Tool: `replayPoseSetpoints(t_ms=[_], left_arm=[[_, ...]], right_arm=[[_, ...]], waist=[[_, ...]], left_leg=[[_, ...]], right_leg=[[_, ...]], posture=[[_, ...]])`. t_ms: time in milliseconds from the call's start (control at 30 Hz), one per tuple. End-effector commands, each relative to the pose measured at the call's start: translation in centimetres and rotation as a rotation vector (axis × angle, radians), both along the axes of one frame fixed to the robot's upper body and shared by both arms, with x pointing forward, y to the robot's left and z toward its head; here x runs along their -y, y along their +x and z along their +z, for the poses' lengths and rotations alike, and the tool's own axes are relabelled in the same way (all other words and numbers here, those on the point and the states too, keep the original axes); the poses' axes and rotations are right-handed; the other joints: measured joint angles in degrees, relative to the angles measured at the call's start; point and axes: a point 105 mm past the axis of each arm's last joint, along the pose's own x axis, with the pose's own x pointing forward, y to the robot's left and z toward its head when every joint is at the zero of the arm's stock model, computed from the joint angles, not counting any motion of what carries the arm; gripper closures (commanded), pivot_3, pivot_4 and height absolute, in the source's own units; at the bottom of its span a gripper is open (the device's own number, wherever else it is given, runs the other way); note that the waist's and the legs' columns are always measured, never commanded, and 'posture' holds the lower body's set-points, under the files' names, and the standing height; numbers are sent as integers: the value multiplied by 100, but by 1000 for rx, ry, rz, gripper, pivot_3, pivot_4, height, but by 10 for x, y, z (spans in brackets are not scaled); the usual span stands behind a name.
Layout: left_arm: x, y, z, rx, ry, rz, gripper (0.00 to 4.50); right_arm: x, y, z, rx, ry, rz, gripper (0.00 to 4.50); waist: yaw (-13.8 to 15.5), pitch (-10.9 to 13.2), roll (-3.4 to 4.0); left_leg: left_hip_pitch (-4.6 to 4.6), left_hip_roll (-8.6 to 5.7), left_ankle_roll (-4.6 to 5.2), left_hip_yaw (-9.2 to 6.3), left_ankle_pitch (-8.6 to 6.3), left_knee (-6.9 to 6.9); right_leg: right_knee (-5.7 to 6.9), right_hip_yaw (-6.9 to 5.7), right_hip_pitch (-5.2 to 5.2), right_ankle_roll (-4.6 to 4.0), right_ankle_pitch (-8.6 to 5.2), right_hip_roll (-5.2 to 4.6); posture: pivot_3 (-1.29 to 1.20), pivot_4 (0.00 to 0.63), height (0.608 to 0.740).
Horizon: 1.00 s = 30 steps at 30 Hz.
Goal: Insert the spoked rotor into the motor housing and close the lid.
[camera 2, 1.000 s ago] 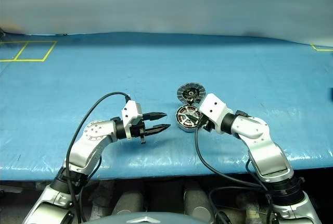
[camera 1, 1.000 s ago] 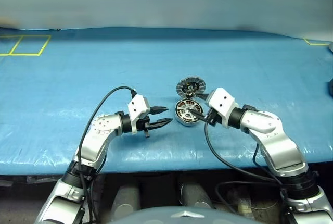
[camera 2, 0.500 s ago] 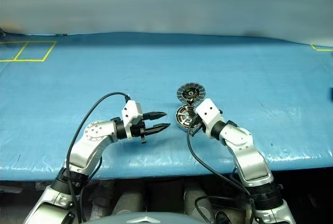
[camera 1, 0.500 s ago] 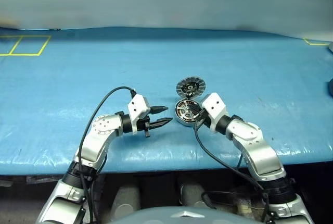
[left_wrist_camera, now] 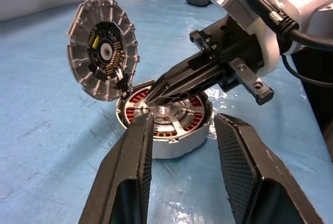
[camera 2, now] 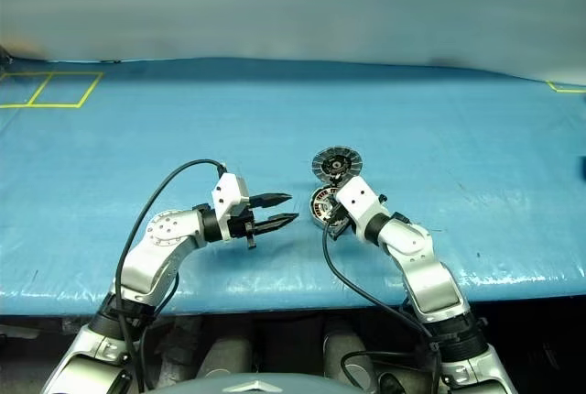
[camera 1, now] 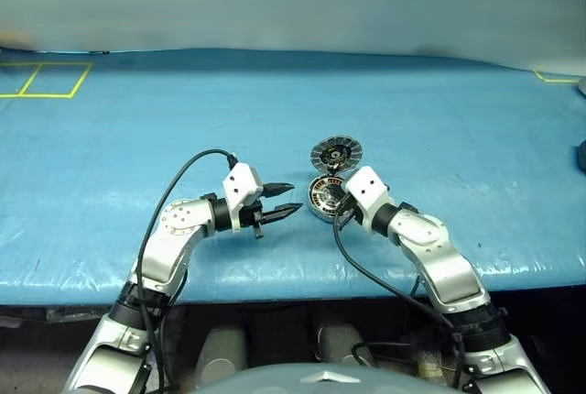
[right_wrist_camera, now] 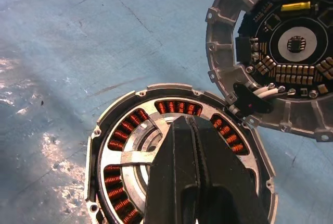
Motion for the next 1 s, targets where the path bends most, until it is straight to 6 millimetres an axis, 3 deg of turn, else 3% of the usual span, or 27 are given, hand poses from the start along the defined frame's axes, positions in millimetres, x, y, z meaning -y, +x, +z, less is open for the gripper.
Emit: replayPoseSetpoints(t_ms=[33,200,367,467,600,833,1000], left_arm=[[-7,16,17,-6,-89,63,2519],[-13,29,14,-72,-126,85,2519],[-19,69,12,-112,-164,205,2519],[-16,86,14,-126,-189,220,3202],[-2,103,21,-114,-176,174,4487],[33,122,34,-67,-90,108,4487],[58,118,51,-7,-31,-14,4487]], right_arm=[[-6,-10,21,29,131,38,4466],[-4,-31,39,60,200,45,4466],[-4,-57,29,8,185,33,4466],[-2,-62,23,-17,191,-4,4500],[-6,-67,18,-36,194,-18,4500],[-6,-73,11,-58,172,-56,4500],[-5,-78,7,-70,151,-70,4500]], waist=[[2,1,2],[-2,3,4],[29,4,-1],[4,5,-1],[1,6,-3],[18,7,-6],[10,8,-7]], left_leg=[[-4,0,0,0,0,0],[-16,0,0,-2,0,-2],[-22,-2,0,-14,0,-1],[-25,-5,0,-13,0,5],[-24,-5,0,-13,0,5],[-38,-9,2,-17,-1,1],[-46,-13,9,-19,-6,0]], right_leg=[[0,0,-3,1,1,0],[0,-2,-13,5,3,0],[-2,-13,-13,2,1,1],[-3,-12,-13,4,1,1],[-3,-12,-13,5,2,3],[-12,-13,-18,4,3,2],[-14,-12,-23,1,4,1]], posture=[[0,150,740],[0,150,740],[0,150,740],[0,150,740],[0,150,740],[0,150,740],[0,150,740]])
